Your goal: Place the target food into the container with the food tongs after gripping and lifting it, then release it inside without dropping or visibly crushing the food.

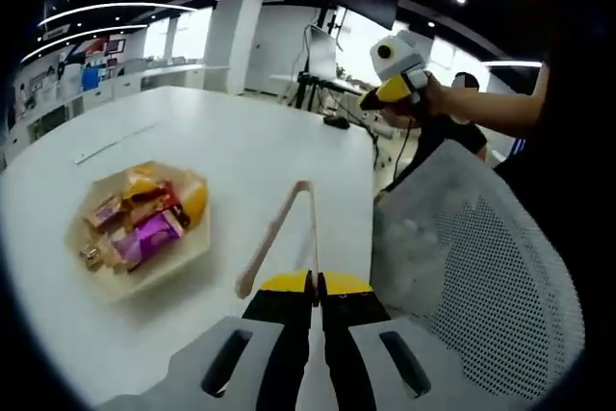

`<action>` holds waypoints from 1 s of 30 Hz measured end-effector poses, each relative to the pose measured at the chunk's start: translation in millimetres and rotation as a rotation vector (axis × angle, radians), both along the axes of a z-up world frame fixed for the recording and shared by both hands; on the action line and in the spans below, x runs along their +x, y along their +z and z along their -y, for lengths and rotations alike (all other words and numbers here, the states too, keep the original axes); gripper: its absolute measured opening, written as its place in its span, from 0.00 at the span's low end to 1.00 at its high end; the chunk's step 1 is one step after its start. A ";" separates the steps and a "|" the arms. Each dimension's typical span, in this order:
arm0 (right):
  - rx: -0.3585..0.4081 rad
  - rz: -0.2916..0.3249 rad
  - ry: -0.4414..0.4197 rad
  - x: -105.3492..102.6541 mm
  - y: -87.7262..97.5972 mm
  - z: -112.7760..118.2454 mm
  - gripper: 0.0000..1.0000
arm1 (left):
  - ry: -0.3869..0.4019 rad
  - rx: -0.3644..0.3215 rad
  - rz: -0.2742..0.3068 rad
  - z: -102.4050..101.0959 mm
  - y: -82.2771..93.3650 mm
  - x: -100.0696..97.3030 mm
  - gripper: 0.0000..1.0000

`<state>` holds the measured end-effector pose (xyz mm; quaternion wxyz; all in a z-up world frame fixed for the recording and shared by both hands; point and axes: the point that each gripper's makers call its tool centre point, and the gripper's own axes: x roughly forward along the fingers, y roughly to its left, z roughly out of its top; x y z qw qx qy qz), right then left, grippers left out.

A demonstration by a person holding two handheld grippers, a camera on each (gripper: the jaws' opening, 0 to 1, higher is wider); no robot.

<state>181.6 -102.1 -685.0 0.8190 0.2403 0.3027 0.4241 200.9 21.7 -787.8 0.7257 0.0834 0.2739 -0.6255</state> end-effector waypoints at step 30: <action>-0.073 -0.066 -0.006 -12.0 -21.6 -6.0 0.11 | -0.067 0.096 0.071 -9.4 -50.8 5.3 0.00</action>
